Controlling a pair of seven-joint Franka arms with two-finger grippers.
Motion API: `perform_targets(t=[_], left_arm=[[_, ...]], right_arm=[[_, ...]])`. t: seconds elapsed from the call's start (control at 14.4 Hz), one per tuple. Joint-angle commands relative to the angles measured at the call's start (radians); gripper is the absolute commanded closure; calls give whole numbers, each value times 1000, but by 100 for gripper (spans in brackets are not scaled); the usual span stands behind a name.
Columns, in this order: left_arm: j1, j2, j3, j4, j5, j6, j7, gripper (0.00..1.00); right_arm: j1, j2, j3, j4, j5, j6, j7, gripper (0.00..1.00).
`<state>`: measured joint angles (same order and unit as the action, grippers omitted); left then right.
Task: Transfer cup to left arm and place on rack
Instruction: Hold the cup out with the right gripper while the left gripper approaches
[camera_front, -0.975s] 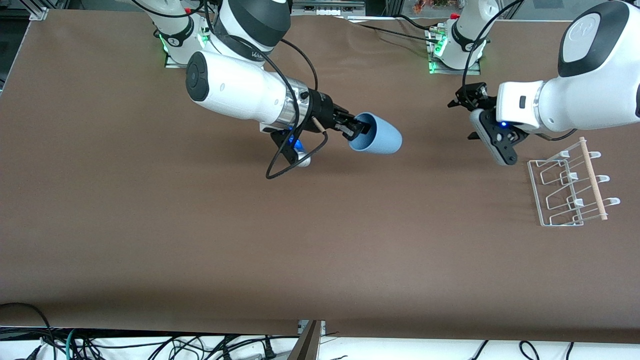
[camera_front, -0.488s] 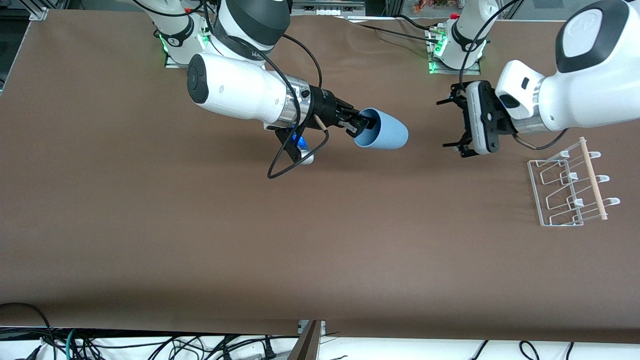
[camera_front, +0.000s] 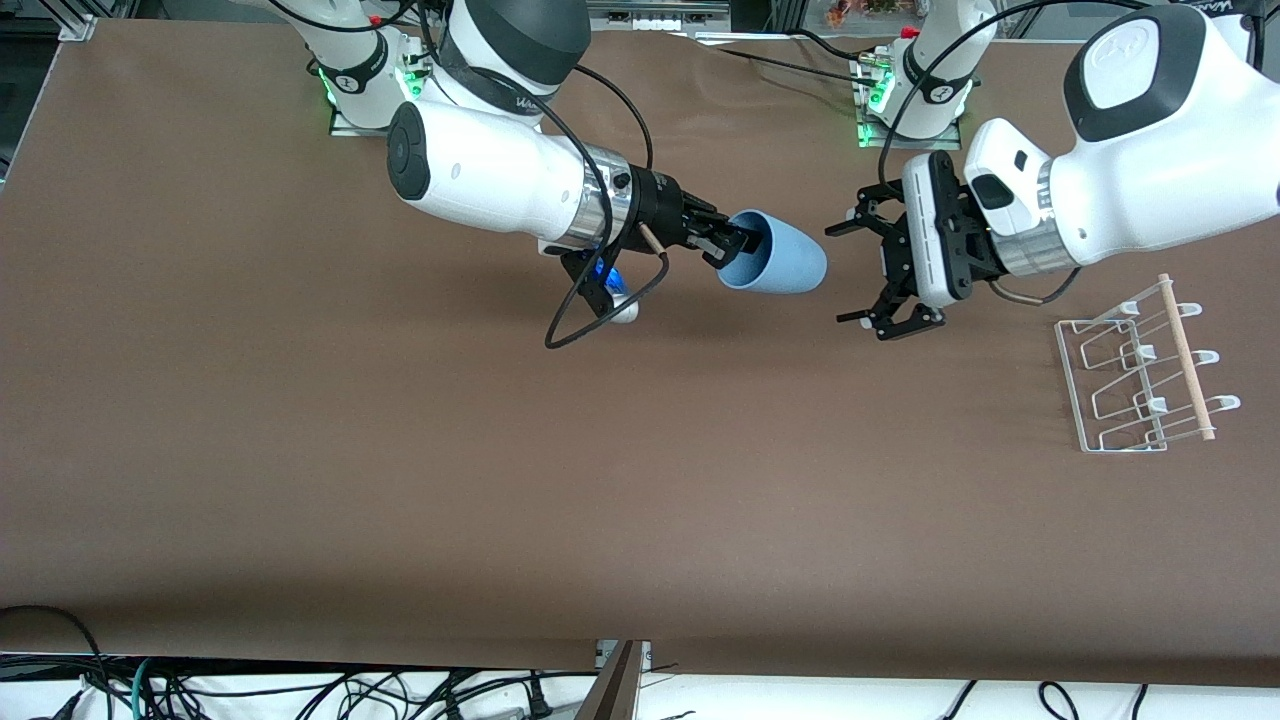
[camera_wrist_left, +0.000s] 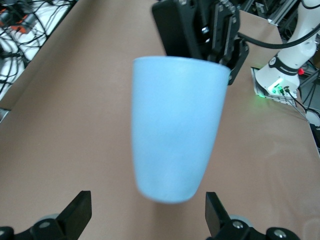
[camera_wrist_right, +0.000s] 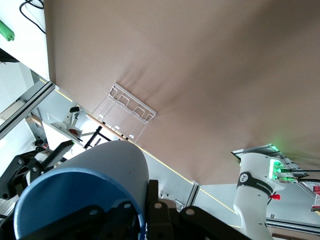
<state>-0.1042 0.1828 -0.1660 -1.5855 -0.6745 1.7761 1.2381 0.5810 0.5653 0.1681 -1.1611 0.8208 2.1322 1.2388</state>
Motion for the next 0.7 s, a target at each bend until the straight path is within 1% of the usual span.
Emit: perform_targets(t=[0.0, 0.21, 0.35, 0.42, 0.49, 0.56, 0.63], left_arm=[[8, -6, -39, -19, -31, 22, 32, 0], [11, -9, -76, -25, -57, 46, 38, 0], [9, -34, -84, -53, -57, 51, 46, 1], [8, -32, -86, -53, -57, 52, 46, 8], [8, -28, -86, -53, -57, 54, 46, 19], [8, -20, -86, -53, -57, 55, 46, 48], [8, -19, -86, -51, -57, 54, 46, 69]], right_arm=[[10, 24, 7, 41, 18, 12, 11, 100], [10, 24, 7, 43, 18, 15, 11, 100], [10, 22, 7, 44, 18, 15, 10, 100], [10, 24, 7, 47, 18, 15, 10, 100], [10, 24, 5, 55, 18, 15, 11, 100], [10, 24, 5, 57, 18, 15, 13, 100], [11, 24, 7, 57, 18, 15, 18, 100]])
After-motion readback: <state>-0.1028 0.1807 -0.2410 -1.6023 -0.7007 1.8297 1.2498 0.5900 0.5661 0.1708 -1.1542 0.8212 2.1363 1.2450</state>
